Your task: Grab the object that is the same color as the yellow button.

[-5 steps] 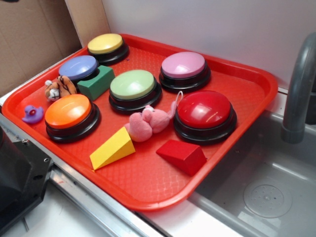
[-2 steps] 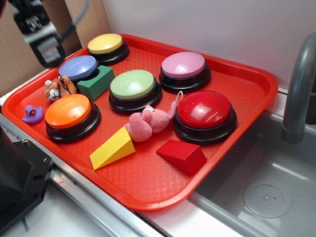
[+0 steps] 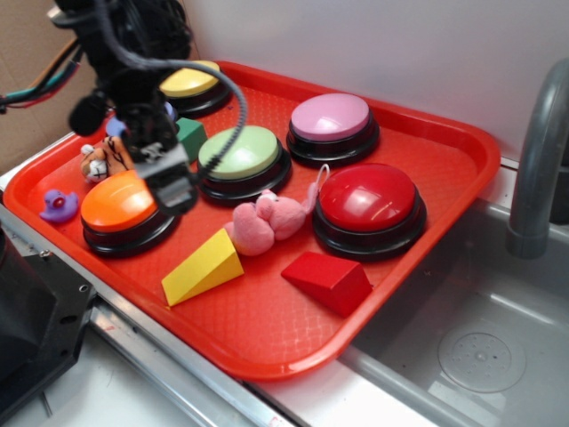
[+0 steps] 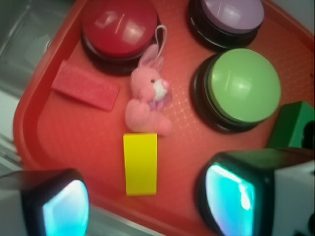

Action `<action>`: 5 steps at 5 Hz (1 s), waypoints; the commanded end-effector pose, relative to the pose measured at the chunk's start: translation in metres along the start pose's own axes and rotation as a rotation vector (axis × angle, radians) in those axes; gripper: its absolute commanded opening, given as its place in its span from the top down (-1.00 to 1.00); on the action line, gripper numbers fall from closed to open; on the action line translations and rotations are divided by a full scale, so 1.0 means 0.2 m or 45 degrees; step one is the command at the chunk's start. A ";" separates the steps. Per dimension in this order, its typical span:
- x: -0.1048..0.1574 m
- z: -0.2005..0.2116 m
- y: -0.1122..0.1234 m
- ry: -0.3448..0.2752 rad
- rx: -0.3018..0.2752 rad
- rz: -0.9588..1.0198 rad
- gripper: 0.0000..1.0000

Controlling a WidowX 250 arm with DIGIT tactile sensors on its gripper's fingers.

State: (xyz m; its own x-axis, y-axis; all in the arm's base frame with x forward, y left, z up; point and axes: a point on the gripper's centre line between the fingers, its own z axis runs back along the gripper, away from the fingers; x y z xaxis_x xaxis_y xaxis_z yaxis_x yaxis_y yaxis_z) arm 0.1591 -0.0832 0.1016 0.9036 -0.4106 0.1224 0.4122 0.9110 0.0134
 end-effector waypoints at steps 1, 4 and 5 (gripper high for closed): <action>0.01 -0.22 -0.02 0.032 -0.006 0.018 -1.00; -0.03 -0.42 0.01 0.055 -0.037 0.090 -1.00; -0.02 -0.40 0.00 0.047 -0.010 0.114 1.00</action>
State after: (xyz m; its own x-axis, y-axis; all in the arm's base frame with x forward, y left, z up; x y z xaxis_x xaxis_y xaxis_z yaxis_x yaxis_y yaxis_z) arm 0.1628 -0.0805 0.0156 0.9430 -0.3284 0.0541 0.3289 0.9444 -0.0005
